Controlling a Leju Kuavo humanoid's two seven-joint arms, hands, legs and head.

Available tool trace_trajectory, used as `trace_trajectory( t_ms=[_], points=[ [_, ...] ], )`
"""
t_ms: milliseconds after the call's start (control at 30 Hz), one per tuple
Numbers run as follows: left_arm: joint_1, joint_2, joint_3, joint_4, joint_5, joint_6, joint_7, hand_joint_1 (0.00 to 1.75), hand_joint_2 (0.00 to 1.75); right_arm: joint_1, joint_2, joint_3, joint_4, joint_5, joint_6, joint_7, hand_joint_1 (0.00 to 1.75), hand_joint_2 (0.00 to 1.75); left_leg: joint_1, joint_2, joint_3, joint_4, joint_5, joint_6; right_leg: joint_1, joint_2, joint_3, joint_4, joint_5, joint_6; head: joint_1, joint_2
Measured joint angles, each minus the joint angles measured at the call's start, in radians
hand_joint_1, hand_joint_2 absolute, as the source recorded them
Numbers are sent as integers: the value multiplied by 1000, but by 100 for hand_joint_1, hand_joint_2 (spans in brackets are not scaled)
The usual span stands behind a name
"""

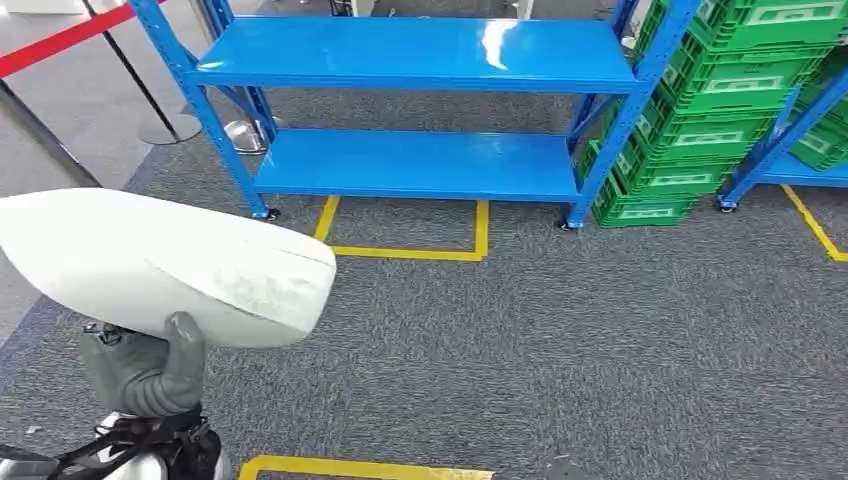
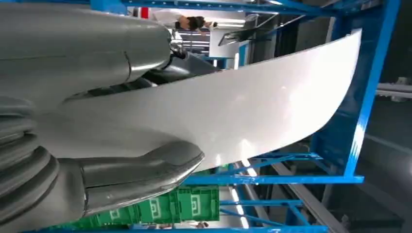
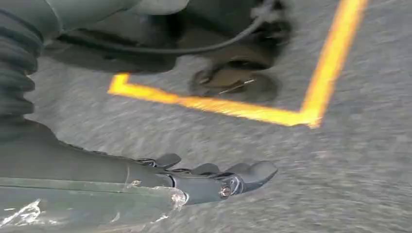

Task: Take the parts from the cabinet and place them on the table.

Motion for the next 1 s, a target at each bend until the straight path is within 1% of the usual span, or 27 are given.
trace_trajectory(
  t_ms=[33,67,100,133,200,233,267,300,333,367,400,433,467,500,567,600,633,667,733,767,800,833,867,900,933,967,1000],
  points=[
    [1,0,0,0,0,-2,0,175,175,3,0,0,0,8,-11,20,0,175,2,-5,0,-4,3,-5,3,-5,0,0,0,-6,1,0],
    [1,0,0,0,2,-3,0,175,175,2,0,0,0,8,-17,30,0,175,2,-9,0,-4,4,-11,-2,-13,1,-6,6,-15,1,0],
    [1,-1,0,-1,3,-4,0,175,175,1,0,0,0,8,-19,34,0,175,2,-1,-4,6,-7,-16,-6,-23,2,-12,10,-22,0,0],
    [0,0,0,-1,3,-6,0,175,175,-2,-1,0,0,8,-20,36,0,175,2,5,-23,42,-36,-22,-6,-27,2,-13,11,-27,-7,0],
    [1,0,0,-2,3,-6,0,175,175,-2,-1,0,0,8,-20,42,0,175,5,7,-99,202,-119,-31,-6,-43,-1,-13,10,-30,-10,0],
    [3,0,0,-2,4,-6,0,175,175,0,-1,0,0,7,-20,43,0,175,5,7,-136,277,-146,-34,-6,-53,-3,-13,10,-30,-9,0],
    [3,0,0,-2,5,-6,0,175,175,0,-1,0,0,7,-21,44,0,175,5,7,-153,307,-147,-36,-6,-62,-3,-13,10,-30,-10,0],
    [3,0,1,-2,6,-6,0,175,175,0,-1,0,0,6,-21,45,0,175,5,9,-145,291,-124,-36,-6,-72,-3,-13,10,-29,-10,0],
    [3,0,2,-2,6,-6,0,175,175,-1,-1,0,0,6,-21,46,0,175,6,13,-116,232,-82,-35,-7,-81,-1,-13,9,-28,-10,0],
    [3,0,2,-2,6,-6,0,175,175,-1,-1,0,0,6,-21,46,0,175,7,25,-75,154,-39,-34,-8,-90,1,-12,7,-25,-10,0],
    [3,0,2,-2,6,-6,0,175,175,-1,-1,0,0,7,-22,46,0,175,6,64,-29,69,-1,-34,-7,-97,5,-11,5,-20,-10,0],
    [1,0,2,-2,6,-6,0,175,175,-1,-3,0,0,6,-22,46,0,175,3,127,-5,20,0,-38,5,-104,6,-7,0,-14,-14,0],
    [-2,-2,2,-2,6,-7,0,175,175,0,-3,0,0,6,-23,46,0,175,1,114,-3,6,-6,-16,9,-111,3,0,-5,-9,-19,0],
    [0,-3,3,-3,6,-7,0,175,175,1,-4,0,0,6,-24,46,0,175,1,104,-9,9,-5,-8,11,-124,6,-3,-5,-7,-9,0],
    [3,-2,5,-3,6,-7,0,175,175,0,-4,0,0,6,-25,46,0,175,-2,76,-13,9,-4,4,8,-152,13,-7,-8,2,-10,0],
    [4,-3,5,-5,7,-7,0,175,175,-2,-4,0,0,6,-25,46,0,175,3,62,-12,5,2,13,2,-136,8,0,-18,12,-10,0],
    [4,-3,4,-6,7,-7,0,175,175,-3,-4,0,0,6,-25,46,0,175,4,52,-13,5,3,17,0,-83,-3,34,-46,17,-5,0],
    [3,-4,4,-6,8,-7,0,175,175,-3,-4,0,0,6,-25,46,0,175,4,42,-14,5,4,24,-1,-56,-31,101,-85,17,-2,0],
    [4,-5,5,-6,8,-7,0,175,175,2,-4,0,0,6,-25,46,0,175,3,14,-16,6,5,27,0,-37,-107,262,-153,18,0,0],
    [4,-5,5,-6,9,-7,0,175,175,4,-4,0,0,6,-25,46,0,175,2,-1,-16,6,5,28,0,-34,-135,314,-163,16,-1,0],
    [5,-5,5,-6,9,-7,0,175,175,4,-4,0,0,6,-25,46,0,175,2,-17,-15,6,5,27,0,-33,-139,311,-144,13,0,0],
    [6,-5,6,-6,9,-8,0,175,175,4,-4,0,0,6,-25,46,0,175,2,-33,-14,6,5,27,-1,-32,-119,261,-104,11,0,0],
    [6,-5,6,-6,9,-8,0,175,175,2,-4,0,0,6,-25,46,0,175,2,-48,-11,7,6,26,-2,-26,-82,180,-57,9,0,0],
    [6,-6,6,-6,9,-9,0,175,175,2,-4,0,0,6,-26,46,0,175,3,-61,-10,7,6,25,-5,-1,-42,90,-12,7,0,0],
    [6,-6,6,-6,9,-9,0,175,175,2,-5,0,0,6,-27,46,0,175,4,-68,-11,7,6,21,-11,53,-16,28,2,5,0,0],
    [5,-8,6,-6,9,-10,0,175,175,1,-5,0,0,6,-29,46,0,175,-2,-83,-17,15,5,13,-16,60,-4,1,-7,4,-1,0],
    [6,-8,7,-6,9,-10,0,175,175,1,-5,0,0,7,-29,46,0,175,3,-91,-23,10,11,5,-10,52,-5,8,-5,2,-2,0]
  ],
)
